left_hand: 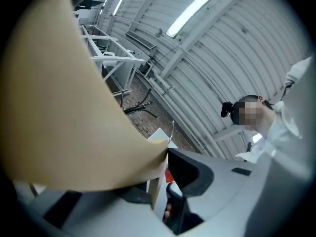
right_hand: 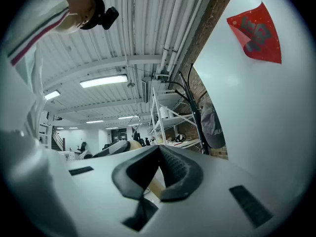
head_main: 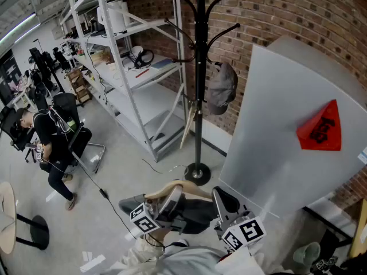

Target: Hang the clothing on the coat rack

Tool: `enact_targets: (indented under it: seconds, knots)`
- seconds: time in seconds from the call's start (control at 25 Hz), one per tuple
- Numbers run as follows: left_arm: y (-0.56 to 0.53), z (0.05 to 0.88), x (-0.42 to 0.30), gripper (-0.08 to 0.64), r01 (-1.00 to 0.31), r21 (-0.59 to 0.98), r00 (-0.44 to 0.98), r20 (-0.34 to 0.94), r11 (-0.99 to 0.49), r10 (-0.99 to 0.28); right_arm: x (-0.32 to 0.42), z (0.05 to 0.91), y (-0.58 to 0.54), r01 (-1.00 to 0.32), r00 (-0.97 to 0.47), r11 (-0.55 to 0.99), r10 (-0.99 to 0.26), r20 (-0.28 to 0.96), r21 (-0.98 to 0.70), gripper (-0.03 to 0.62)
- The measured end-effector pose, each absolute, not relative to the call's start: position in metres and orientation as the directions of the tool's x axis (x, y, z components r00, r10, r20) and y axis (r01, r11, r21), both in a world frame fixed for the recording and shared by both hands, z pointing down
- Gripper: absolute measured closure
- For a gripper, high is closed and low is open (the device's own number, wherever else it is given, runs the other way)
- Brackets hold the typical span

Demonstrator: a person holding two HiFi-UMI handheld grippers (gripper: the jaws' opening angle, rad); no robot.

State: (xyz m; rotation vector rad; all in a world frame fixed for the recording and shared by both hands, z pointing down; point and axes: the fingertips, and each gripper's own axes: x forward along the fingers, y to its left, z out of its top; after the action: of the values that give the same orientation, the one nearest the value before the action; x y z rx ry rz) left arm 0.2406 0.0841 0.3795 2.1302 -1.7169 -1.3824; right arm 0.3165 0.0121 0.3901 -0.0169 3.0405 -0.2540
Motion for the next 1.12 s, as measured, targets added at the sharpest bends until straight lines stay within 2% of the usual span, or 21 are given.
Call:
enact_targets:
  seconds: [0.48,1.12]
  knots:
    - [0.08,0.366,0.213,0.457,-0.761,0.528,-0.022,-0.601,-0.377,-0.799,0.28,0.388,0.014,0.032,-0.994,0.985,0.015,-0.105,-0.17,0.569]
    - [0.083,0.365,0.094,0.457,-0.758,0.505,0.035,-0.601,-0.413,-0.798,0.16,0.393,0.022,-0.016,-0.995,0.985,-0.034,-0.097,-0.174,0.569]
